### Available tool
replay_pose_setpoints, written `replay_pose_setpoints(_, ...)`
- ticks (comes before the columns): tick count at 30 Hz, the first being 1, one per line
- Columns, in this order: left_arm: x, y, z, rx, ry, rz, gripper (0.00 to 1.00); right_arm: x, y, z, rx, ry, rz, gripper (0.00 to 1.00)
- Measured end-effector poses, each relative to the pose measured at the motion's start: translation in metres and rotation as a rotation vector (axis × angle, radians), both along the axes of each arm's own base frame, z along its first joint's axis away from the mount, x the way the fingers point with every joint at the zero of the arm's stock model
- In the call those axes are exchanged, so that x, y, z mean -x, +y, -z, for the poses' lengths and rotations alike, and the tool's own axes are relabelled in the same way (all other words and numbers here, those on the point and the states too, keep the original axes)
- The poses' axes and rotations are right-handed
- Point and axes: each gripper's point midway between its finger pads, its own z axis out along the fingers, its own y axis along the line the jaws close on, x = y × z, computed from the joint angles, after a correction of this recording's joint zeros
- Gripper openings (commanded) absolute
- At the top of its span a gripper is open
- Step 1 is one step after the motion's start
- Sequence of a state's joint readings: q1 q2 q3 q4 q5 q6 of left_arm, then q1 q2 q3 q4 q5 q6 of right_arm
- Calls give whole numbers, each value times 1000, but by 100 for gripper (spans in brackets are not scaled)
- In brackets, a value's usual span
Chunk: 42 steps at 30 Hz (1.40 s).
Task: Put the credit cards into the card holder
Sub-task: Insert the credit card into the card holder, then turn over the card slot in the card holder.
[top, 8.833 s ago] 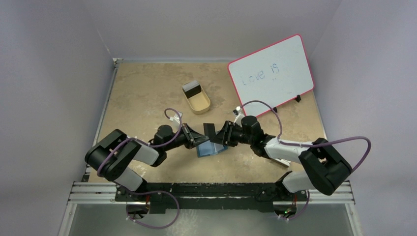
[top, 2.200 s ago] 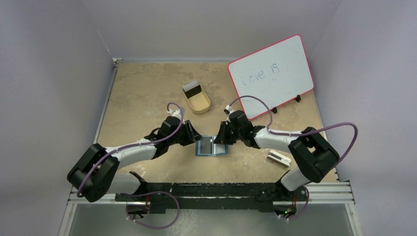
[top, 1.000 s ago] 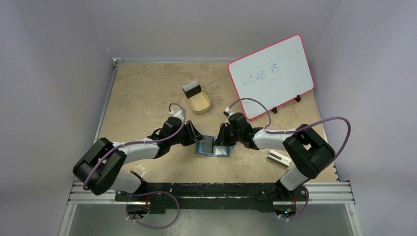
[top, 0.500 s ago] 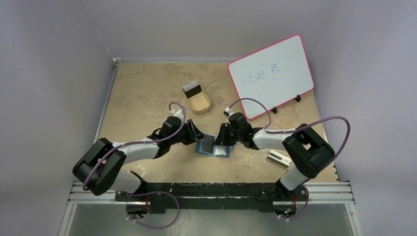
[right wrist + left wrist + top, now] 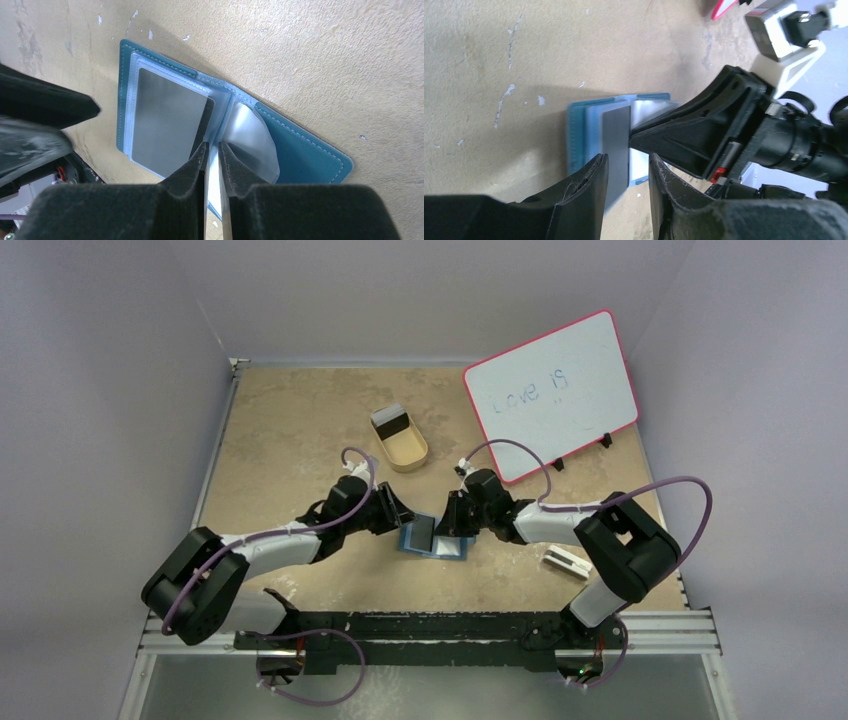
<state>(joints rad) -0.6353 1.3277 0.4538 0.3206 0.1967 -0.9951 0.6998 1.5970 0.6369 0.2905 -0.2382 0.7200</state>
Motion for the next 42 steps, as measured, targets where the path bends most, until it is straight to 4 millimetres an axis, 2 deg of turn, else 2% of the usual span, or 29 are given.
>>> replay_pose_setpoints(4,-5,-1,-21,32,-43,-16,36,2,0,0,-3,2,-10,15)
replay_pose_setpoints(7,-7,-1,-25,36,-55,-23,36,3,1,0,-7,4,-17,15)
replay_pose_setpoints(20,-4,-1,9,-11,20,-18,37,7,2,0,-12,-1,-51,15)
replay_pose_setpoints(42,1,0,31,-41,47,-9,37,7,2,0,-16,-10,-63,15)
